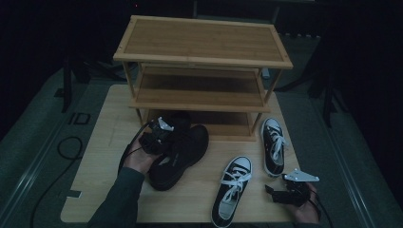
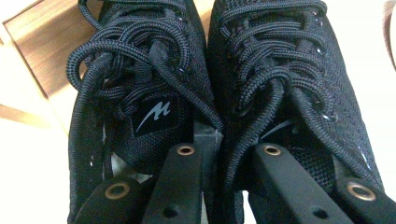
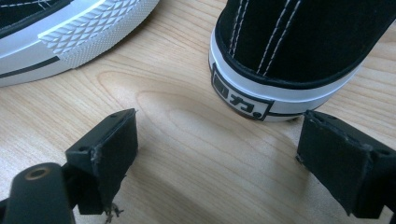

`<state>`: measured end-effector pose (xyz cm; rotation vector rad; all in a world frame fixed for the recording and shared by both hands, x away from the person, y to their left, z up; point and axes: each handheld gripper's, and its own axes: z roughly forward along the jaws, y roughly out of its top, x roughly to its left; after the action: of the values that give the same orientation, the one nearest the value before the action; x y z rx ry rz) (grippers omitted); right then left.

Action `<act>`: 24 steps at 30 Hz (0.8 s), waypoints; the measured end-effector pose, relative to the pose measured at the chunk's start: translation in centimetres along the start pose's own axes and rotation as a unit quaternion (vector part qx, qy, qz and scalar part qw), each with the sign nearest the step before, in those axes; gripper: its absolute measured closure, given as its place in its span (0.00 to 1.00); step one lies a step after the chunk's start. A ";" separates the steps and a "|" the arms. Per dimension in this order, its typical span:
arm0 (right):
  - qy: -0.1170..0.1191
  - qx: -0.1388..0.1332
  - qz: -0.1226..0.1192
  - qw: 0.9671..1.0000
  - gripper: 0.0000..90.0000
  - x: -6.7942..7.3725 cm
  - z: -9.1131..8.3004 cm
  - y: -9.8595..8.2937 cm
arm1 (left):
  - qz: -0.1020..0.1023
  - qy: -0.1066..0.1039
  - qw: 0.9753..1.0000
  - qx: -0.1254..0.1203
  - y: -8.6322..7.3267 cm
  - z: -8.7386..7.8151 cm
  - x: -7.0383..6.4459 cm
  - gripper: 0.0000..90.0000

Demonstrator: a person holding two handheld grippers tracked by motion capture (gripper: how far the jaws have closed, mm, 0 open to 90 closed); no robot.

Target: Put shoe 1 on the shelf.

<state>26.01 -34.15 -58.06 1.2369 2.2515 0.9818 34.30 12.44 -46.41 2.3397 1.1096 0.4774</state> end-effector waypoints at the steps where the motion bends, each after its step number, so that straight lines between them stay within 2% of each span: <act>1: 0.000 0.000 0.000 1.000 0.13 0.0 0.0 0.0 | 0.000 0.000 1.000 0.000 0.0 0.0 0.0 0.95; 7: 0.000 0.000 0.000 1.000 0.13 0.0 0.0 0.0 | -0.006 0.002 1.000 -0.006 0.6 0.6 0.0 0.95; 15: 0.000 0.000 0.000 1.000 0.13 0.0 0.0 0.0 | -0.013 0.006 1.000 0.002 1.3 1.7 0.2 0.95; 24: 0.001 0.000 -0.001 1.000 0.13 0.0 0.0 0.0 | -0.029 0.021 0.999 0.006 2.1 2.7 0.4 0.95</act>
<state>26.02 -34.17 -58.06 1.2343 2.2534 0.9823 37.24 10.87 -47.37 2.3106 1.1998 0.5011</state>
